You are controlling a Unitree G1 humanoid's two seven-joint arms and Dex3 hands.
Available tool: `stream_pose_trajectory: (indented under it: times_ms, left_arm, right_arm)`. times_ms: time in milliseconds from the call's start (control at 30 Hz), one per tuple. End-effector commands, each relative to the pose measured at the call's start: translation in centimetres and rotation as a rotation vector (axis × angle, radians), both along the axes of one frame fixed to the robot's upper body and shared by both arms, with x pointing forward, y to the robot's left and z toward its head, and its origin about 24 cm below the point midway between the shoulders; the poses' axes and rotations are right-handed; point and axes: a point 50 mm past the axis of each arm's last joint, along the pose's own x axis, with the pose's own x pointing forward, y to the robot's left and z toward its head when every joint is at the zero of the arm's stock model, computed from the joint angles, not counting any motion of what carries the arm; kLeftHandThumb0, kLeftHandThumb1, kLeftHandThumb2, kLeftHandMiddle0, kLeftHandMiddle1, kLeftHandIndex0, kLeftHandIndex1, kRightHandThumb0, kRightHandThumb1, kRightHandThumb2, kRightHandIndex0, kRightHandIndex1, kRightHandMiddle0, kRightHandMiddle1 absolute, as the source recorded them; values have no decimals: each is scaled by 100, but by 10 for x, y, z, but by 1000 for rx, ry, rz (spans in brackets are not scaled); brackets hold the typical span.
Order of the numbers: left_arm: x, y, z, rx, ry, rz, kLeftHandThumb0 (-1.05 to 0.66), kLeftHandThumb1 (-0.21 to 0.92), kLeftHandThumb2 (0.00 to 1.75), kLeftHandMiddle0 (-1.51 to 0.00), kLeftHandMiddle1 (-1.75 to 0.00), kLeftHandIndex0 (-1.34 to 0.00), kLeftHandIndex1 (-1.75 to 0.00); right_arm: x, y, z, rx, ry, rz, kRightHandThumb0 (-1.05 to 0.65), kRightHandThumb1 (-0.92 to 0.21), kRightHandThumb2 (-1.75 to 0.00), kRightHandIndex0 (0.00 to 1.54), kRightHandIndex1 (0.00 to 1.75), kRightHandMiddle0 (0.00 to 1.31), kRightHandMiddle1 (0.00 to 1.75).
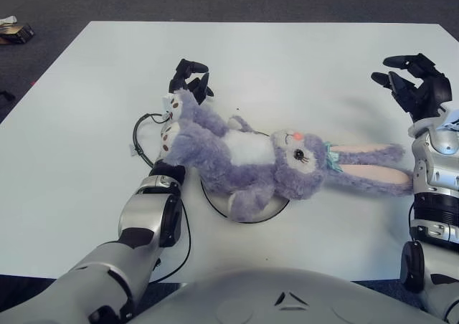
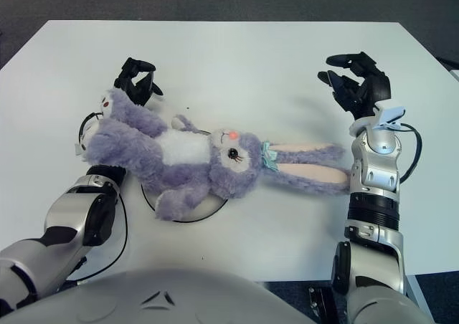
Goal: Put the doll into the plate.
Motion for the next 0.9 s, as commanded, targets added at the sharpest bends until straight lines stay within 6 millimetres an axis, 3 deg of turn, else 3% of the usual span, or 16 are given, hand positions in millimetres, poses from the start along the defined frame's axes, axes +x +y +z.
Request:
stream_pose_trajectory:
  times_ms: [0,467,867]
  left_arm:
    - [-3,1,-6,-11,10,1,-36,92,27,-88,-160,-47,-147]
    - [-5,1,-7,-21,1,-1,-36,92,27,-89,-158,-47,-146]
    - [-6,2,-7,-19,-3,0,-36,92,26,-89,-158,-48,-146]
  right_arm:
    - [1,-1,1,15,-9,-26,-1,-92,-15,72,105,43,144]
    - [-4,-7,-13,31,33,-48,0,-92,-13,71,116,46,133]
    - [-18,-24,-23,50,89,-103,0,-92,-13,69,123,48,126]
